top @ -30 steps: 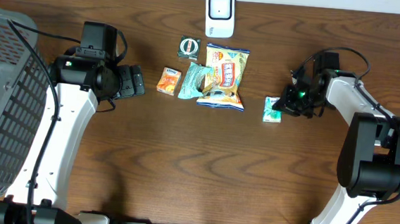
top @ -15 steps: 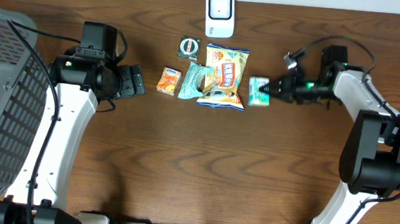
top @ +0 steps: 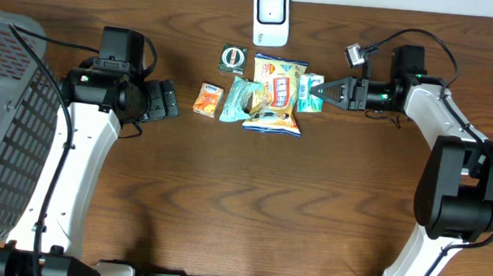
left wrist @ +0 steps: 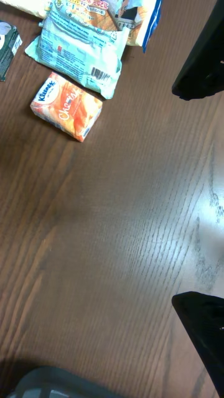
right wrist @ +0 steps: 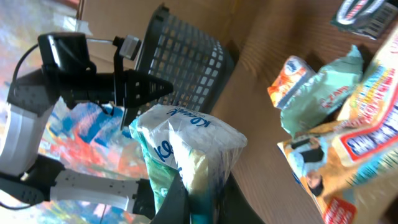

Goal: Scan the item barcode
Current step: 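Lift the tissue pack and hold it up to the scanner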

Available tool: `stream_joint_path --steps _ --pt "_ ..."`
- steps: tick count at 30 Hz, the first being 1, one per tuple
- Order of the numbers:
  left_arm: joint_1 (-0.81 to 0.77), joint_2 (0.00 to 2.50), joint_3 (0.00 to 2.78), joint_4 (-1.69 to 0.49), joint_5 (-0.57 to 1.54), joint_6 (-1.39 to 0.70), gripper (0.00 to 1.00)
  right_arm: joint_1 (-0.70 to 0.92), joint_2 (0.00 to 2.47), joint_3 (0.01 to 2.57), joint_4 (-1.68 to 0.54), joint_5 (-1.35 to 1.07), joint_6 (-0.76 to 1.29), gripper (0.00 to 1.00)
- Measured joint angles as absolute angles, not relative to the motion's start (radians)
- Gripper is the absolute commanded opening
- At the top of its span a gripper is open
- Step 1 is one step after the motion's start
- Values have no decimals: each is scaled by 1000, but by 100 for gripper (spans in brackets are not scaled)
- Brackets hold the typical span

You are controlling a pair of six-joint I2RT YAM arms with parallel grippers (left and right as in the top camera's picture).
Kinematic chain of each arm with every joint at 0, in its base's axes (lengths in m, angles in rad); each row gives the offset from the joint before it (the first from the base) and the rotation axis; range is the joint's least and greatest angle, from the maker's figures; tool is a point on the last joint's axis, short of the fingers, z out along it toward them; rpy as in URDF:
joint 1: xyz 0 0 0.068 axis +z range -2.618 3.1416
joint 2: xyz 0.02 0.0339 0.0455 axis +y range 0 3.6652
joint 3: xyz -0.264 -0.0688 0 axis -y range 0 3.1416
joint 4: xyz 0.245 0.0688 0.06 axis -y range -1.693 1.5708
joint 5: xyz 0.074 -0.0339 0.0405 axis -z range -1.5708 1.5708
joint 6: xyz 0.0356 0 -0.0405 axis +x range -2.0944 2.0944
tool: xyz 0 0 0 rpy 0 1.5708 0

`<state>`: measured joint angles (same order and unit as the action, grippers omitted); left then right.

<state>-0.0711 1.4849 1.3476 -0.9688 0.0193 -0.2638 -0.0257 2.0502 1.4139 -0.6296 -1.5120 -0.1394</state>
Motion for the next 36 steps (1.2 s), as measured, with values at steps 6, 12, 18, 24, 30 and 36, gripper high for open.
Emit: stream_joint_path --steps 6,12,18,24,30,36 --pt "-71 1485 1348 -969 19 -264 97 -20 2050 1414 -616 -1523 -140 1" --pt "-71 1485 1348 -969 19 -264 98 -20 2050 1414 -616 -1512 -139 1" --pt "-71 1485 1348 -969 19 -264 98 -20 2050 1415 -634 -1316 -61 1" --pt "-71 1485 1348 -969 19 -264 98 -24 2048 1444 -779 -903 -9 1" --pt "-71 1485 1348 -969 19 -264 98 -16 2012 1570 -873 -493 -2 1" --pt "-71 1485 1348 -969 19 -264 98 112 1973 1634 -657 -163 -109 1"
